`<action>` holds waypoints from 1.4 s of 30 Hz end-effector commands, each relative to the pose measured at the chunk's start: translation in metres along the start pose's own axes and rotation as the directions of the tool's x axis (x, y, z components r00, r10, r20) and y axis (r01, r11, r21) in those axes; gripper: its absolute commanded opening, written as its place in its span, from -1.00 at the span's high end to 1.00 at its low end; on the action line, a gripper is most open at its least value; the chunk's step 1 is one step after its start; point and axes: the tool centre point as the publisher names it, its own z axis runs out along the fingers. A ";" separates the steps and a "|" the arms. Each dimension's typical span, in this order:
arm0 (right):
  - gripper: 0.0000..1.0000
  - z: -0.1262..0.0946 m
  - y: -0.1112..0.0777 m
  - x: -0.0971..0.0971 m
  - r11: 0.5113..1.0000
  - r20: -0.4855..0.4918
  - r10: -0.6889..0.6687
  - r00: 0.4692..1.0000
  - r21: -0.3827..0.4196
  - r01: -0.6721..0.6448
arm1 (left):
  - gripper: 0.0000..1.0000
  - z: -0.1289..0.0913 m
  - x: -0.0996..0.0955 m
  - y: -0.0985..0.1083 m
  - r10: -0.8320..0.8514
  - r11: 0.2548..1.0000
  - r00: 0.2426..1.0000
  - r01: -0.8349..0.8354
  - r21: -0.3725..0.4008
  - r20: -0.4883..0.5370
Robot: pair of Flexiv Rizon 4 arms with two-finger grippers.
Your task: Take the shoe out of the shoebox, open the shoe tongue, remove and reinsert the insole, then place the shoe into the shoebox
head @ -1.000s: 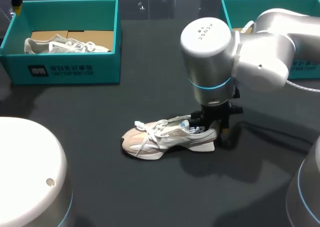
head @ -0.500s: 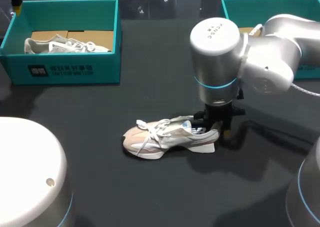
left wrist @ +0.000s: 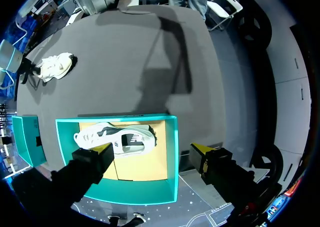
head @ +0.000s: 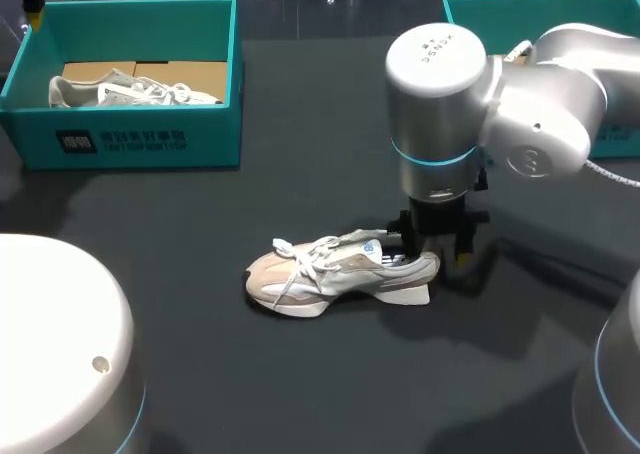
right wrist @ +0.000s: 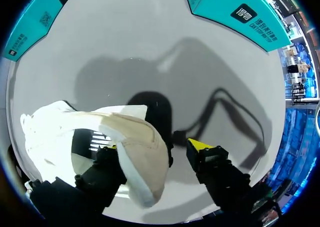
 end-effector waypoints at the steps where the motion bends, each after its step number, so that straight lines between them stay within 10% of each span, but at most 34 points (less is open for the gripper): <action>1: -1.00 -0.010 -0.002 -0.006 1.000 -0.034 -0.007 0.999 -0.011 0.007 | -1.00 -0.001 0.000 -0.001 0.001 1.000 1.000 -0.001 -0.001 -0.002; 10: -1.00 -0.037 -0.004 -0.011 0.997 -0.106 -0.070 0.992 -0.044 0.066 | -1.00 -0.001 0.000 -0.001 0.001 1.000 1.000 -0.001 -0.001 -0.002; 17: -1.00 -0.067 -0.007 -0.024 0.959 -0.413 -0.279 0.867 -0.163 0.231 | -1.00 -0.001 0.000 -0.001 0.001 1.000 1.000 -0.001 -0.001 -0.002; 30: -1.00 -0.073 -0.008 -0.024 0.955 -0.362 -0.294 0.885 -0.138 0.261 | -1.00 -0.001 0.000 -0.001 0.001 1.000 1.000 -0.001 -0.001 -0.002; 37: -1.00 -0.091 -0.024 -0.075 0.716 -0.500 -0.672 0.547 -0.628 0.305 | -1.00 -0.001 0.000 -0.001 0.001 1.000 1.000 -0.001 -0.001 -0.002; 42: -1.00 -0.088 -0.024 -0.080 0.707 -0.505 -0.688 0.521 -0.627 0.326 | -1.00 -0.001 0.000 -0.001 0.001 1.000 1.000 -0.001 -0.001 -0.002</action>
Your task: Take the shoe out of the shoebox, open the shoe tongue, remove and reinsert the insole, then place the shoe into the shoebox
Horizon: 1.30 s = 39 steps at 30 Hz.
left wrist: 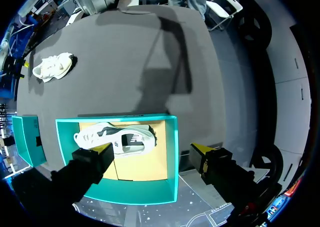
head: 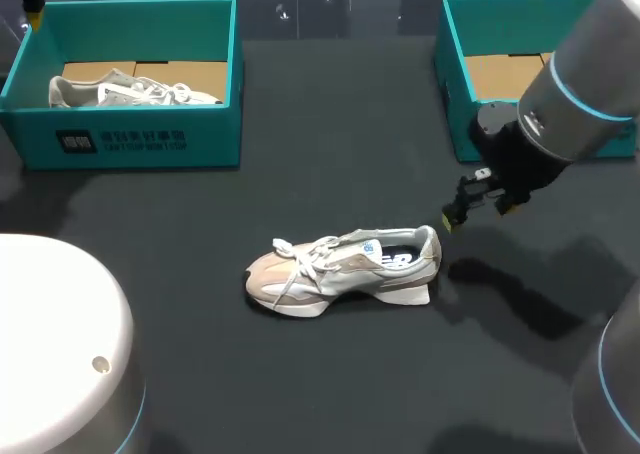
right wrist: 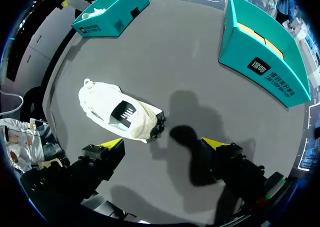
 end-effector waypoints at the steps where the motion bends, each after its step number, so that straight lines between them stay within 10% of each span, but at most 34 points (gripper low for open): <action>1: -1.00 -0.009 -0.033 -0.009 0.925 -0.328 -0.270 0.906 -0.351 0.149 | -1.00 -0.001 0.000 -0.001 0.001 1.000 1.000 -0.001 -0.001 -0.002; 8: -1.00 -0.009 -0.033 -0.009 0.925 -0.328 -0.270 0.906 -0.351 0.149 | -1.00 -0.001 0.000 -0.001 0.001 1.000 1.000 -0.001 -0.001 -0.002; 17: -1.00 0.015 -0.038 -0.049 0.768 -0.233 -0.507 0.830 -0.560 0.312 | -1.00 -0.001 0.000 -0.001 0.001 1.000 1.000 -0.001 -0.001 -0.002; 33: -1.00 0.024 -0.042 -0.060 0.756 -0.217 -0.520 0.826 -0.568 0.326 | -1.00 -0.001 0.000 -0.001 0.001 1.000 1.000 -0.001 -0.001 -0.002; 39: -1.00 0.039 -0.048 -0.080 0.655 -0.170 -0.631 0.757 -0.640 0.402 | -1.00 -0.001 0.000 -0.001 0.001 1.000 1.000 -0.001 -0.001 -0.002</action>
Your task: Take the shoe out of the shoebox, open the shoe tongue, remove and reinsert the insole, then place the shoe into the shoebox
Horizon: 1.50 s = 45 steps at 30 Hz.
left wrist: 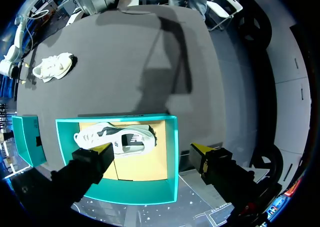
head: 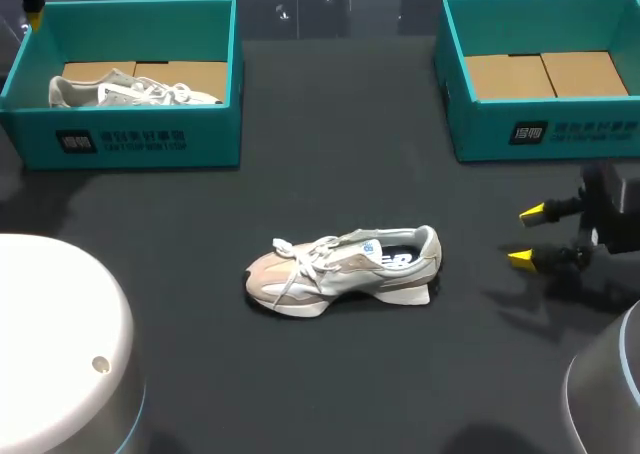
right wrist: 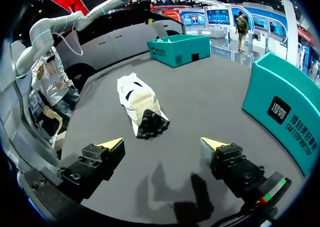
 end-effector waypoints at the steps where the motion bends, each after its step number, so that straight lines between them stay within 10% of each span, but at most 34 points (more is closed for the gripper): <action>1: -1.00 0.002 -0.014 -0.012 0.995 -0.027 -0.062 0.998 -0.084 0.060 | -1.00 -0.001 0.000 -0.001 0.001 1.000 1.000 -0.001 -0.001 -0.002; 30: -1.00 0.024 -0.040 -0.023 0.968 -0.048 -0.183 0.982 -0.182 0.172 | -1.00 -0.001 0.000 -0.001 0.001 1.000 1.000 -0.001 -0.001 -0.002; 45: -1.00 0.052 -0.021 -0.010 0.956 -0.067 -0.232 0.970 -0.202 0.215 | -1.00 -0.001 0.000 -0.001 0.001 1.000 1.000 -0.001 -0.001 -0.002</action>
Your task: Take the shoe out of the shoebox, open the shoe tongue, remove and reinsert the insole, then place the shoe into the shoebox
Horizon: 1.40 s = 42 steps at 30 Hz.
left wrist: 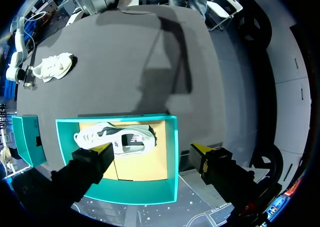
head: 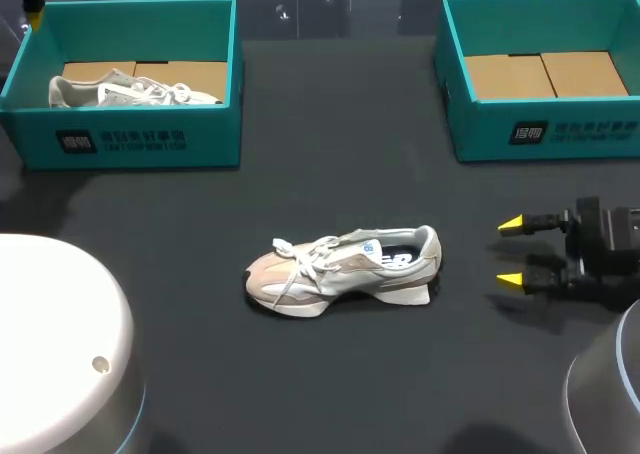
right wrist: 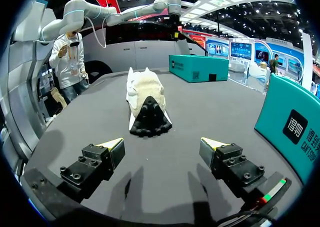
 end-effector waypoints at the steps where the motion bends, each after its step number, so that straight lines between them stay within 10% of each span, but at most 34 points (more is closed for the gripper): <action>1: -1.00 0.010 0.005 0.001 1.000 -0.004 -0.002 1.000 0.002 0.002 | -1.00 -0.001 0.000 -0.001 0.001 1.000 1.000 -0.001 -0.001 -0.002; 42: -1.00 0.091 0.027 0.017 0.999 -0.140 -0.010 0.990 -0.039 0.005 | -1.00 -0.001 0.000 -0.001 0.001 1.000 1.000 -0.001 -0.001 -0.002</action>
